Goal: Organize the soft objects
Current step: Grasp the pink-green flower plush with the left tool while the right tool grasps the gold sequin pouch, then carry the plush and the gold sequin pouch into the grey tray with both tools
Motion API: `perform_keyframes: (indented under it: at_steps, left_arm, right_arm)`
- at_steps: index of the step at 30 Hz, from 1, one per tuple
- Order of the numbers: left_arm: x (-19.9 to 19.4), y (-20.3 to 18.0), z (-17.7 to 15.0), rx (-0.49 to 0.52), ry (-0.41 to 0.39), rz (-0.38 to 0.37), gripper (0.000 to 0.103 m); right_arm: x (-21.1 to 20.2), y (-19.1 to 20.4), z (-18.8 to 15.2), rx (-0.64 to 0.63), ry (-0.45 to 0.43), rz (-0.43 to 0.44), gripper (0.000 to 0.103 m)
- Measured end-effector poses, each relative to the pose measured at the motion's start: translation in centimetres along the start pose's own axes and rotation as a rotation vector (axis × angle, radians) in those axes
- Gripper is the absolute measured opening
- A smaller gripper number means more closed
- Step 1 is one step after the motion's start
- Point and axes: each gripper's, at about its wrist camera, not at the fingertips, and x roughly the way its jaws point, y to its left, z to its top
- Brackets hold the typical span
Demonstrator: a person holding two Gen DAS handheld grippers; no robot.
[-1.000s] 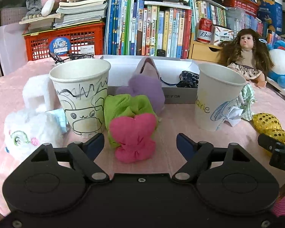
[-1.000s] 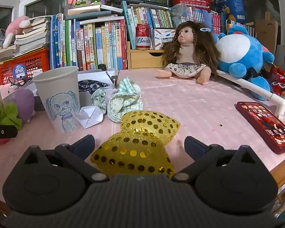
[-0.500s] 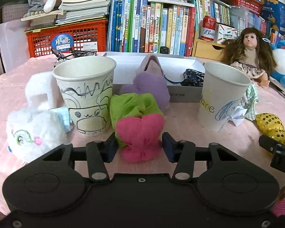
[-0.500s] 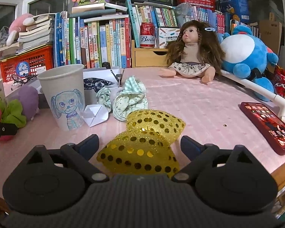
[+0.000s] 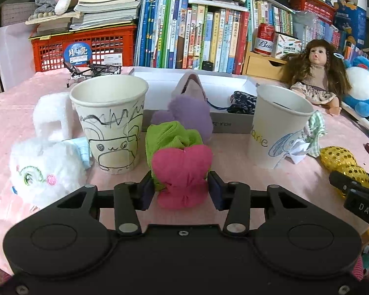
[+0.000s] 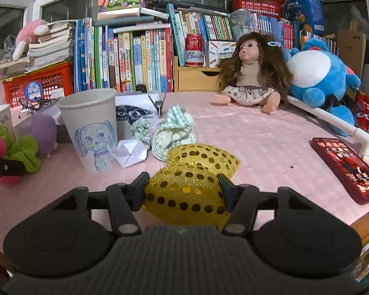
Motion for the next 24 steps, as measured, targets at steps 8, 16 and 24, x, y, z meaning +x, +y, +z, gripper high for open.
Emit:
perform_keyframes:
  at_steps: [8, 16, 24]
  left_arm:
    - [-1.4, -0.5, 0.6, 0.011, -0.027, -0.036, 0.042]
    - [-2.9, -0.9, 2.0, 0.036, -0.075, -0.067, 0.042]
    - [-4.4, -0.8, 5.1, 0.052, -0.118, -0.128, 0.042]
  right_arm:
    - [-1.1, 0.3, 1.1, -0.005, -0.055, 0.019, 0.058]
    - [-1.9, 0.3, 2.5, -0.01, -0.11, 0.03, 0.058]
    - [-2.0, 0.0, 5.0, 0.012, -0.173, 0.053, 0.058]
